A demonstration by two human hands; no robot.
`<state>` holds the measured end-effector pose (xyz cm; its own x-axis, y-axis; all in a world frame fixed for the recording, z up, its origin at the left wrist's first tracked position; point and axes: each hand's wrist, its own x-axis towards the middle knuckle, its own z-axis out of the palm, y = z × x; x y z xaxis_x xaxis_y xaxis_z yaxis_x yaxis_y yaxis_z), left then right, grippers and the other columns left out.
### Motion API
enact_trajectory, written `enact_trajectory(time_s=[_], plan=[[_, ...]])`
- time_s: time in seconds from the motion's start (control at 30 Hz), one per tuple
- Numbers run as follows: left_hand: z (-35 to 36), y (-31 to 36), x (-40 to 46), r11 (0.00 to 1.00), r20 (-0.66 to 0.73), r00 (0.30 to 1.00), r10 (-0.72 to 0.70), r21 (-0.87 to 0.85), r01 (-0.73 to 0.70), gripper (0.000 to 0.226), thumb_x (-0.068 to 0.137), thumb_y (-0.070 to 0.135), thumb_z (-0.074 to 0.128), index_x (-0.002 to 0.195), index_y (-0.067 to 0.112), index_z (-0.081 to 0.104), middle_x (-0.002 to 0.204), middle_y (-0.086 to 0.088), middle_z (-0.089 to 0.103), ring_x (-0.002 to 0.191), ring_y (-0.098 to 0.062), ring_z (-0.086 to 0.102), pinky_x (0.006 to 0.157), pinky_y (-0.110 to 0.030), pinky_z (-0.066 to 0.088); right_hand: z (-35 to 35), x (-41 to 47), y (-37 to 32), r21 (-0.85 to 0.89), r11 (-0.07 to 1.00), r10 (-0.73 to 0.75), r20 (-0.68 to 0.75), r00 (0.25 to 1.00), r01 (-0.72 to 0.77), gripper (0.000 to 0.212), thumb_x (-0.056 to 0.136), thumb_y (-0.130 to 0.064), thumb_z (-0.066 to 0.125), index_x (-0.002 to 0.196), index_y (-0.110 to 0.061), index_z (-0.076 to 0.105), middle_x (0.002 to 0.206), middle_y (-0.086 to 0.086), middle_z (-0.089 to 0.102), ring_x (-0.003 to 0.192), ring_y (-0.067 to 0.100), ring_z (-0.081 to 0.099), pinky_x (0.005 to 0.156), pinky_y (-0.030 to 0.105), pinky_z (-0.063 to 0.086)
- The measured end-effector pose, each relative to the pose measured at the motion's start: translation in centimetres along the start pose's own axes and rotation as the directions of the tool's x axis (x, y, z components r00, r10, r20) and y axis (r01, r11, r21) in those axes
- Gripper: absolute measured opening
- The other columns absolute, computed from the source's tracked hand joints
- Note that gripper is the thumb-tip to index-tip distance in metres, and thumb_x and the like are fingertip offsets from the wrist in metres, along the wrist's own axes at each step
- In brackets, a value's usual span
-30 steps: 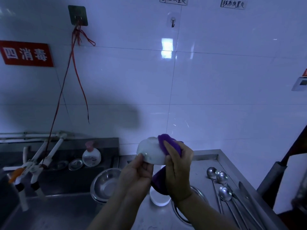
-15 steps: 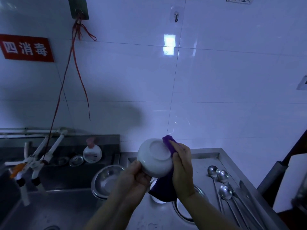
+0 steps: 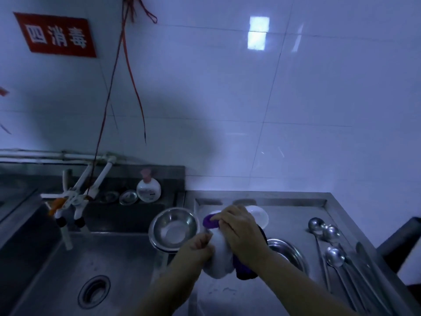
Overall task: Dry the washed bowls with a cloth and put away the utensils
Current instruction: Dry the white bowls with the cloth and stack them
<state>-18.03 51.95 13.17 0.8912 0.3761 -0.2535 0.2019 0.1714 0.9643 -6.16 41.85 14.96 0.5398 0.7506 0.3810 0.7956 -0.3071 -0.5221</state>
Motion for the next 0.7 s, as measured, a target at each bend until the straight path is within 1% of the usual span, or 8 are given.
enact_trajectory(time_s=[0.07, 0.13, 0.2, 0.3, 0.43, 0.53, 0.57, 0.7], plan=[[-0.9, -0.8, 0.0, 0.987, 0.008, 0.999, 0.043, 0.153, -0.043, 0.032, 0.087, -0.007, 0.048, 0.082, 0.018, 0.068, 0.074, 0.004, 0.070, 0.072, -0.009, 0.063, 0.064, -0.023, 0.049, 1.3, 0.1, 0.8, 0.021, 0.999, 0.047, 0.021, 0.999, -0.048, 0.029, 0.094, -0.017, 0.042, 0.100, -0.010, 0.070, 0.098, 0.006, 0.065, 0.092, 0.021, 0.053, 0.084, 0.038, 0.045], [-2.2, -1.6, 0.5, 0.918, -0.009, 0.990, 0.143, 0.375, -0.130, 0.032, 0.084, -0.006, 0.050, 0.074, 0.020, 0.064, 0.066, 0.006, 0.062, 0.062, -0.003, 0.055, 0.058, -0.020, 0.043, 2.5, -0.1, 1.7, 0.082, 0.982, 0.172, 0.007, 0.985, -0.172, 0.027, 0.099, -0.009, 0.041, 0.105, -0.008, 0.068, 0.103, 0.007, 0.064, 0.097, 0.019, 0.053, 0.088, 0.033, 0.044], [-3.9, -2.3, 1.4, 0.817, -0.016, 0.975, 0.223, 0.548, -0.178, 0.022, 0.085, -0.001, 0.053, 0.077, 0.016, 0.065, 0.071, 0.002, 0.063, 0.063, -0.006, 0.054, 0.060, -0.026, 0.043, 3.4, -0.4, 2.6, 0.173, 0.939, 0.308, -0.033, 0.951, -0.298, 0.027, 0.099, -0.004, 0.042, 0.104, -0.008, 0.068, 0.102, 0.006, 0.064, 0.096, 0.018, 0.055, 0.090, 0.033, 0.044], [-7.1, -3.2, 3.7, 0.678, -0.047, 0.957, 0.285, 0.716, -0.167, 0.018, 0.088, 0.009, 0.052, 0.091, 0.016, 0.068, 0.086, -0.001, 0.069, 0.079, -0.014, 0.062, 0.069, -0.029, 0.045, 4.6, -1.4, 3.9, 0.247, 0.882, 0.434, -0.092, 0.896, -0.402, 0.028, 0.099, -0.003, 0.042, 0.101, -0.008, 0.069, 0.097, 0.007, 0.066, 0.093, 0.021, 0.058, 0.087, 0.032, 0.046], [-10.6, -4.9, 7.7, 0.476, -0.061, 0.933, 0.356, 0.871, -0.125, 0.024, 0.091, 0.013, 0.052, 0.109, 0.012, 0.068, 0.109, -0.006, 0.068, 0.103, -0.025, 0.061, 0.083, -0.028, 0.043, 6.0, -3.2, 5.0, 0.258, 0.859, 0.490, -0.170, 0.855, -0.442, 0.027, 0.096, 0.005, 0.042, 0.094, -0.011, 0.064, 0.092, 0.005, 0.065, 0.089, 0.024, 0.058, 0.083, 0.034, 0.045], [-11.9, -6.3, 10.2, 0.306, 0.020, 0.942, 0.334, 0.943, -0.129, 0.023, 0.091, 0.015, 0.050, 0.105, 0.014, 0.068, 0.104, -0.007, 0.067, 0.100, -0.026, 0.060, 0.079, -0.032, 0.045, 7.1, -4.4, 6.0, 0.211, 0.860, 0.505, -0.213, 0.836, -0.466, 0.026, 0.093, 0.010, 0.046, 0.091, -0.008, 0.064, 0.087, 0.004, 0.064, 0.083, 0.030, 0.059, 0.078, 0.034, 0.044], [-12.2, -6.7, 10.9, 0.260, 0.046, 0.945, 0.324, 0.956, -0.136, 0.023, 0.091, 0.014, 0.049, 0.104, 0.015, 0.067, 0.103, -0.007, 0.067, 0.099, -0.026, 0.060, 0.078, -0.033, 0.045, 7.3, -4.7, 6.4, 0.246, 0.835, 0.541, -0.212, 0.814, -0.492, 0.027, 0.094, 0.009, 0.045, 0.088, -0.011, 0.064, 0.085, 0.004, 0.064, 0.082, 0.029, 0.059, 0.076, 0.032, 0.044], [-12.3, -8.0, 12.3, 0.075, 0.131, 0.972, 0.197, 0.986, -0.148, 0.030, 0.088, 0.008, 0.045, 0.110, 0.016, 0.063, 0.105, -0.006, 0.064, 0.101, -0.026, 0.058, 0.079, -0.033, 0.045, 7.5, -5.8, 7.3, 0.359, 0.740, 0.650, -0.171, 0.740, -0.568, 0.033, 0.097, -0.001, 0.044, 0.090, -0.024, 0.066, 0.093, -0.006, 0.067, 0.091, 0.008, 0.059, 0.076, 0.012, 0.040]])
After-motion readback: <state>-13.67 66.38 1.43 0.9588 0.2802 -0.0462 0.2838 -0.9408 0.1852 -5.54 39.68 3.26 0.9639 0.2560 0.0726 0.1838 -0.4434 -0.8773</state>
